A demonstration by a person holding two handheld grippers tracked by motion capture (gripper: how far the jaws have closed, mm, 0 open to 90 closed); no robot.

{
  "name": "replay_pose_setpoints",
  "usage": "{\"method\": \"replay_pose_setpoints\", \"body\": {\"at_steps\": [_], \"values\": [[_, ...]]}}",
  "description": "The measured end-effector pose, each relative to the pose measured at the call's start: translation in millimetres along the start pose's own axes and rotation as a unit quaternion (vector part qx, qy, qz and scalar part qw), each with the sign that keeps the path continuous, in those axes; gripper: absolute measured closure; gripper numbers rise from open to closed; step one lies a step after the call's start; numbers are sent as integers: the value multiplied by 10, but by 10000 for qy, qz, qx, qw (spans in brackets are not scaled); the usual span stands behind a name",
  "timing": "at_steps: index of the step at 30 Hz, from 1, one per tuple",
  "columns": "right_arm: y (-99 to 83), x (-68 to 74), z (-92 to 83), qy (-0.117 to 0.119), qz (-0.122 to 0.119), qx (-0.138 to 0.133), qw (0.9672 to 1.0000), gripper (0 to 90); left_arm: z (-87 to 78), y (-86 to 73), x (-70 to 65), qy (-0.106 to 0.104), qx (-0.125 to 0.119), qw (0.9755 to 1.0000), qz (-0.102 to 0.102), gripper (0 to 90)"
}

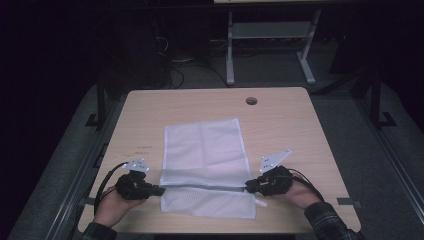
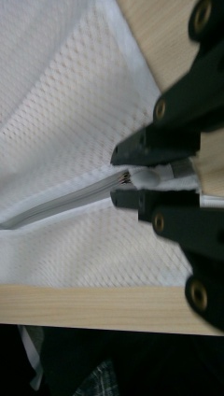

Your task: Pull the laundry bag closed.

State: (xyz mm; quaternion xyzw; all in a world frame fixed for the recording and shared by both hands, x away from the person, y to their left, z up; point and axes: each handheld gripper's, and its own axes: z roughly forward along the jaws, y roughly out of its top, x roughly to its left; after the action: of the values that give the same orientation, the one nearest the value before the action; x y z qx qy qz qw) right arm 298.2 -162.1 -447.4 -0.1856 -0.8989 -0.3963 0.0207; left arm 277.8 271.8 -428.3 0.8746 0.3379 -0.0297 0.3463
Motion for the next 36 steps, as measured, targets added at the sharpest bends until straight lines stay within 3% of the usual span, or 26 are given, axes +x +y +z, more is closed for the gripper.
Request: {"method": "replay_pose_setpoints", "body": {"at_steps": [5,13,19,25,36], "values": [[-13,5,-7,-192,30,-125,9997,520,20,-2,-6,47,-9,10000,44,840],[0,21,-56,-523,61,-247,9983,329,-19,-40,-15,370,-56,9992,115,399],[5,47,-125,-839,162,-232,9961,206,-86,-86,-21,626,-93,9977,230,220],[-84,30,-219,-1275,378,-172,9910,183,-135,-140,27,802,-142,9961,326,154],[-351,6,-434,-1747,847,-186,9808,139,-269,-290,152,976,-436,9943,62,153]]}}
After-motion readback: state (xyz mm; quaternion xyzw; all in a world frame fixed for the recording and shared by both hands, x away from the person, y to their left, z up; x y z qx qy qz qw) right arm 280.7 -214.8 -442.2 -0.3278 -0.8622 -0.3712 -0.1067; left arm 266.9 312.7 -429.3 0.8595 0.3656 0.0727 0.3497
